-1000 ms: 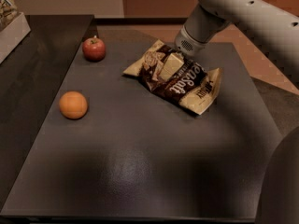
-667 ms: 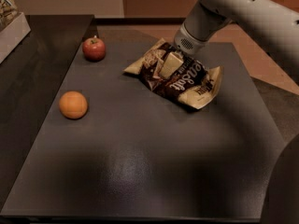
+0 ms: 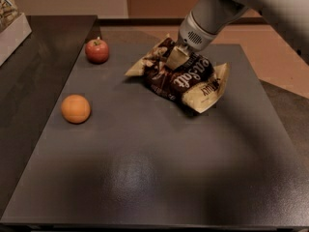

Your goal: Move brown chip bag near orange

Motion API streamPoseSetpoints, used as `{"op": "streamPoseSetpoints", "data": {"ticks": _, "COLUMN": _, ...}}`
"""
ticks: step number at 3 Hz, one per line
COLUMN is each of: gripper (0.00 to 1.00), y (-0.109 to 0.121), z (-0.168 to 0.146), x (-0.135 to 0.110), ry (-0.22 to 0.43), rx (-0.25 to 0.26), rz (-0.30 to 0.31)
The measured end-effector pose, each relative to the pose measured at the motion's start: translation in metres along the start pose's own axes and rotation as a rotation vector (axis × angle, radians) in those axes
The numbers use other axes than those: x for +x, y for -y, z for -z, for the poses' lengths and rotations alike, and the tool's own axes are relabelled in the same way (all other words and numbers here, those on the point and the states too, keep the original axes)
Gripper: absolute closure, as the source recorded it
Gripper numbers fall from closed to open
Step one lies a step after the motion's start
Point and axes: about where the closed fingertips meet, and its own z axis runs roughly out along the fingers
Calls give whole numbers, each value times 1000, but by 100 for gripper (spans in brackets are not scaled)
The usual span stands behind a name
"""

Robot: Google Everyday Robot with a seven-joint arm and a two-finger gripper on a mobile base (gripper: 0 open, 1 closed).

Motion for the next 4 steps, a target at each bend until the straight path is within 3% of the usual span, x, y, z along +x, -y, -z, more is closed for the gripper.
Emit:
{"op": "streamPoseSetpoints", "data": {"ticks": 2, "gripper": 100, "y": -60, "z": 23, "x": -36, "ry": 25, "rx": -87, "rz": 113}}
{"op": "streamPoseSetpoints", "data": {"ticks": 4, "gripper": 100, "y": -86, "z": 14, "x": -62, "ry": 0, "rx": -203, "rz": 161}}
